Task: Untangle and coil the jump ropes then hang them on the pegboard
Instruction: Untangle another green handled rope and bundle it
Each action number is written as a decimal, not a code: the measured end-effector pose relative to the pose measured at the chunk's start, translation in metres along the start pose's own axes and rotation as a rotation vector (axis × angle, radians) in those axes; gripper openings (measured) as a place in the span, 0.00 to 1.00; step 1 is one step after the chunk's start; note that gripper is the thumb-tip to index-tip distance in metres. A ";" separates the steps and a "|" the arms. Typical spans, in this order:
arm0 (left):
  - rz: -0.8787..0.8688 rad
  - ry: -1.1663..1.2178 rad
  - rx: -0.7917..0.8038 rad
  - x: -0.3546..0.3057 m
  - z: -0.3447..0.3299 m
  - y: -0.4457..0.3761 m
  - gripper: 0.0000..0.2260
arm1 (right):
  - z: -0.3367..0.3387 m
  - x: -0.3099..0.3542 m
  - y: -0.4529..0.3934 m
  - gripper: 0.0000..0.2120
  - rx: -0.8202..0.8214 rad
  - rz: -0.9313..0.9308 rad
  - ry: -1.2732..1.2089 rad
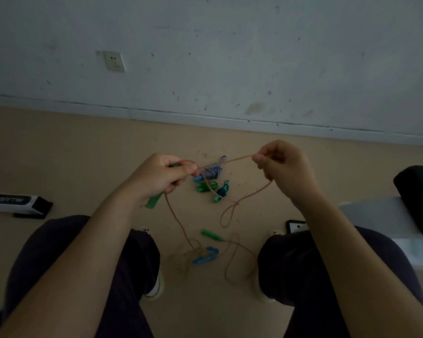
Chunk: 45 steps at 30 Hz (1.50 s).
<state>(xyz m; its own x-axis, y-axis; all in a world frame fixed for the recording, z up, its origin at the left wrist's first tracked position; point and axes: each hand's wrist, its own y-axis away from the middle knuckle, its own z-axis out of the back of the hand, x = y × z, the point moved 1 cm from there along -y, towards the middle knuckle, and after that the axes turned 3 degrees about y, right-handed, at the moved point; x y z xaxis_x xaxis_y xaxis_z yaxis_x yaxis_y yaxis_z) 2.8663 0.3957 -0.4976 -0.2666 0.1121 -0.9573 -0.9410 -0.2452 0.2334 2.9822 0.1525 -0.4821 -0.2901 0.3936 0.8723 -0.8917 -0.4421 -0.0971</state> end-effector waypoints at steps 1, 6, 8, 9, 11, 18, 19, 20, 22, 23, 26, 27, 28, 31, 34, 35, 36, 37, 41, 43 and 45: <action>-0.005 0.024 -0.008 0.000 -0.003 0.000 0.06 | 0.001 0.001 0.001 0.04 0.005 -0.009 -0.032; -0.016 0.029 0.122 0.002 -0.029 0.000 0.05 | -0.029 0.016 0.015 0.08 0.286 0.028 -0.086; -0.012 0.058 0.162 0.002 -0.035 -0.001 0.04 | -0.042 0.019 0.020 0.07 0.354 0.027 -0.084; -0.011 0.078 0.171 0.002 -0.035 -0.001 0.05 | -0.046 0.020 0.021 0.07 0.358 0.020 -0.085; -0.018 0.103 0.184 0.002 -0.034 -0.001 0.08 | -0.045 0.020 0.019 0.06 0.336 0.023 -0.061; -0.016 0.064 0.058 -0.002 -0.005 0.000 0.08 | -0.014 0.015 0.008 0.02 0.080 0.027 -0.049; -0.021 0.078 0.048 -0.002 -0.002 0.000 0.10 | -0.008 0.014 0.007 0.03 0.053 0.007 -0.098; -0.028 0.094 0.049 -0.003 -0.002 0.001 0.12 | -0.003 0.015 0.007 0.04 0.051 -0.005 -0.142; -0.042 0.109 0.076 -0.003 -0.006 0.002 0.14 | -0.002 0.017 0.009 0.07 0.114 -0.012 -0.183; -0.045 0.111 0.098 -0.002 -0.011 0.002 0.14 | -0.005 0.019 0.011 0.09 0.163 -0.009 -0.174; -0.045 0.138 0.164 0.000 -0.024 0.000 0.12 | -0.023 0.025 0.017 0.10 0.288 -0.002 -0.130; -0.046 0.148 0.189 0.000 -0.028 0.000 0.12 | -0.029 0.026 0.019 0.09 0.313 -0.001 -0.130; -0.048 0.150 0.210 0.000 -0.030 -0.001 0.13 | -0.034 0.025 0.020 0.08 0.326 -0.002 -0.135; -0.065 0.121 0.214 -0.004 -0.029 0.001 0.13 | -0.031 0.025 0.019 0.04 0.279 0.002 -0.111; -0.065 0.124 0.112 -0.007 -0.013 0.001 0.12 | -0.011 0.022 0.011 0.01 0.146 0.012 -0.168; -0.065 0.144 0.084 -0.008 -0.008 0.001 0.12 | -0.004 0.020 0.009 0.01 0.120 0.011 -0.195; -0.065 0.162 0.072 -0.008 -0.006 0.001 0.12 | 0.001 0.019 0.007 0.02 0.118 0.014 -0.216; -0.062 0.171 0.076 -0.008 -0.006 0.002 0.13 | 0.002 0.019 0.008 0.04 0.140 0.020 -0.233; -0.022 0.137 0.138 -0.007 -0.026 0.004 0.18 | -0.019 0.023 0.016 0.08 0.310 0.024 -0.208; -0.011 0.130 0.168 -0.005 -0.034 0.003 0.18 | -0.031 0.025 0.019 0.06 0.348 0.018 -0.207; -0.013 0.125 0.179 -0.005 -0.034 0.002 0.18 | -0.033 0.024 0.019 0.03 0.328 0.020 -0.187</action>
<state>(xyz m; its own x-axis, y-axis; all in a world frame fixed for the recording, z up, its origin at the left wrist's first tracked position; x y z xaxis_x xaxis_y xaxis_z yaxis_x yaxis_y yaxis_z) 2.8728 0.3621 -0.4976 -0.2367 -0.0086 -0.9716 -0.9692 -0.0686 0.2367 2.9465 0.1803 -0.4792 -0.2107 0.2416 0.9472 -0.7191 -0.6947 0.0173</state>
